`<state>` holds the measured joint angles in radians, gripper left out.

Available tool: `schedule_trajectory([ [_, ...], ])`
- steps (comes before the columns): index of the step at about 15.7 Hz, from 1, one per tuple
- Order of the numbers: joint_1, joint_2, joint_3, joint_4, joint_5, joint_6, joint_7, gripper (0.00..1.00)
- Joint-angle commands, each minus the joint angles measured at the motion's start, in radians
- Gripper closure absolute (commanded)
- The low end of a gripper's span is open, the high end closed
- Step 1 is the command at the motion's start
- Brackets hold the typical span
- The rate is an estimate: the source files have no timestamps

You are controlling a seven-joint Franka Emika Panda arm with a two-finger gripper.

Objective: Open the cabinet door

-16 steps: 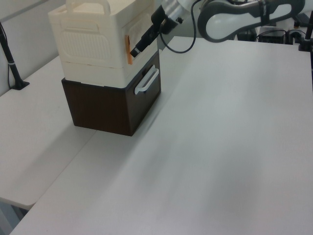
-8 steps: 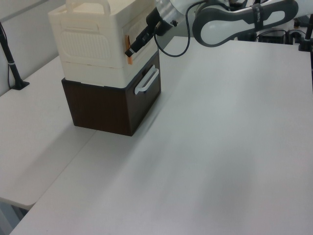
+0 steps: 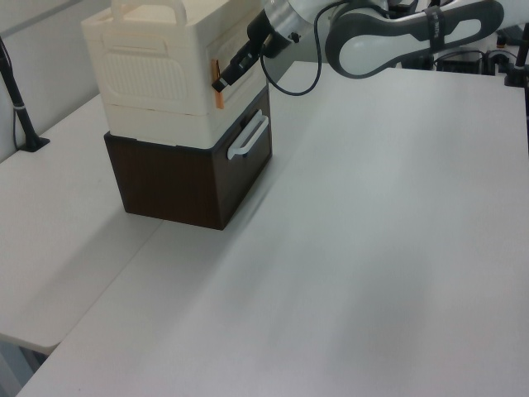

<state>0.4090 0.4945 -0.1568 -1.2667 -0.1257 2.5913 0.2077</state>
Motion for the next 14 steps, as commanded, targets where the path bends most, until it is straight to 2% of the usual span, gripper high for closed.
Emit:
schedule_trajectory([
  [1,0.01,0.012,-0.014,0.017,-0.032,0.012,0.027,0.66],
  [5,0.008,0.012,-0.014,0.017,-0.034,0.012,0.027,0.73],
  [14,0.014,0.01,-0.01,0.007,-0.043,0.009,0.029,0.75],
])
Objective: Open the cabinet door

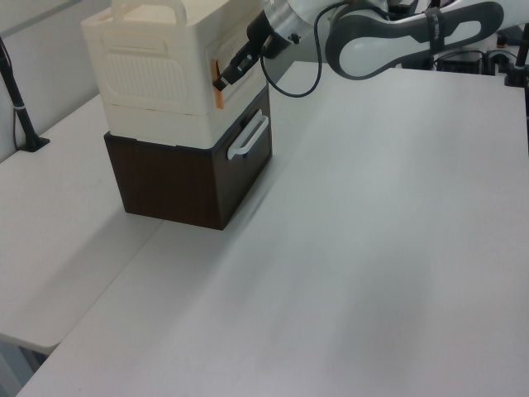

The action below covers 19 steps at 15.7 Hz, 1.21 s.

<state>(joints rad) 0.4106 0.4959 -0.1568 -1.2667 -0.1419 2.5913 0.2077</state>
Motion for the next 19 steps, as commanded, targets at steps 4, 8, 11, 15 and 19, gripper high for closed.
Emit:
schedule_trajectory([
  [4,0.016,-0.002,-0.007,0.001,-0.028,0.004,0.029,0.76],
  [8,0.017,-0.037,-0.004,-0.033,-0.031,0.0,0.024,0.77],
  [11,0.049,-0.042,-0.01,-0.039,-0.03,-0.002,0.025,0.82],
  [15,0.051,-0.04,-0.01,-0.043,-0.03,-0.002,0.03,0.79],
  [19,0.053,-0.028,-0.01,-0.043,-0.053,0.0,0.035,0.57],
])
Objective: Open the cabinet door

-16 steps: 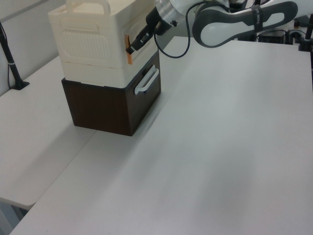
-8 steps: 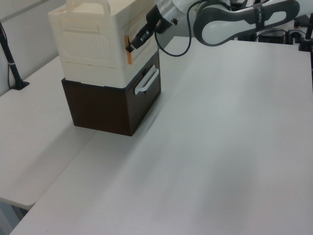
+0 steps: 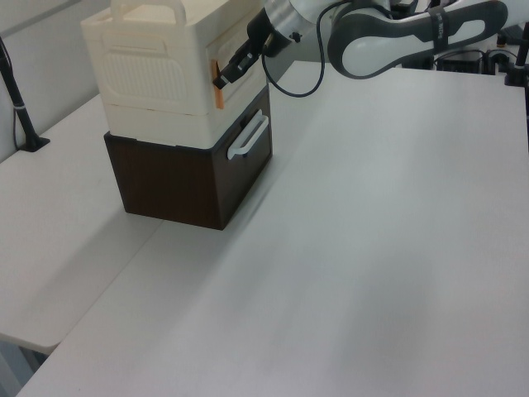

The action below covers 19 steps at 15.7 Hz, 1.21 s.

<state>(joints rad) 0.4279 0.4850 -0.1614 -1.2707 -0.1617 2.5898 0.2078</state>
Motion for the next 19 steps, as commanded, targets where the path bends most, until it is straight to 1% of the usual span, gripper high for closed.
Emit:
schedule_trajectory([
  [1,0.035,-0.017,-0.006,-0.039,-0.045,0.001,0.045,0.57],
  [3,0.035,-0.014,-0.006,-0.039,-0.077,0.001,0.08,0.57],
  [6,0.038,0.001,-0.004,-0.039,-0.151,0.004,0.155,0.58],
  [8,0.038,0.001,-0.004,-0.039,-0.203,0.006,0.197,0.64],
  [9,0.037,0.001,-0.003,-0.039,-0.216,0.007,0.208,0.69],
  [10,0.035,0.001,-0.003,-0.041,-0.216,0.009,0.208,0.73],
  [12,0.035,0.001,-0.003,-0.041,-0.214,0.01,0.209,0.75],
  [13,0.035,0.001,-0.003,-0.041,-0.213,0.01,0.209,0.78],
  [19,0.034,-0.005,-0.003,-0.041,-0.213,0.009,0.206,0.85],
])
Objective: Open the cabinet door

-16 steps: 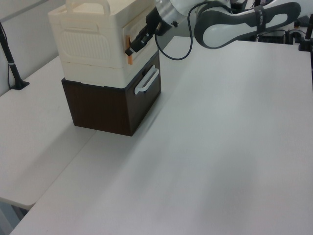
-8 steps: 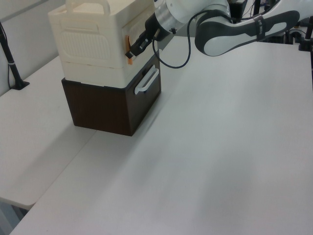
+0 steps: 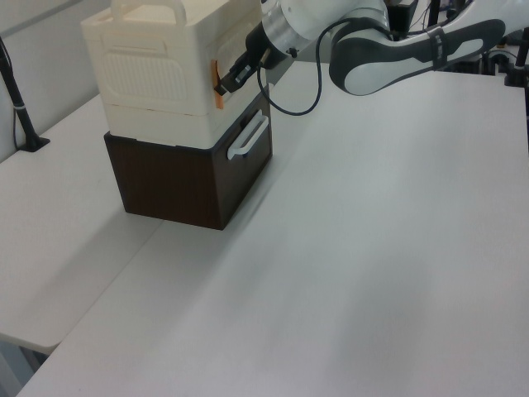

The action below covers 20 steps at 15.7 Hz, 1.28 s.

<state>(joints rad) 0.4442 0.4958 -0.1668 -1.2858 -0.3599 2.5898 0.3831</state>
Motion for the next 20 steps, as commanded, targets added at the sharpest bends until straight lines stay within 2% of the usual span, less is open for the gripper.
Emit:
schedule_trajectory([
  [1,0.018,-0.019,0.003,-0.026,-0.013,0.007,0.03,0.86],
  [8,0.022,-0.048,0.003,-0.076,-0.013,0.001,0.022,0.92],
  [12,0.024,-0.102,0.004,-0.144,-0.007,-0.002,0.0,0.92],
  [20,0.025,-0.112,0.009,-0.191,-0.007,-0.005,0.0,0.93],
])
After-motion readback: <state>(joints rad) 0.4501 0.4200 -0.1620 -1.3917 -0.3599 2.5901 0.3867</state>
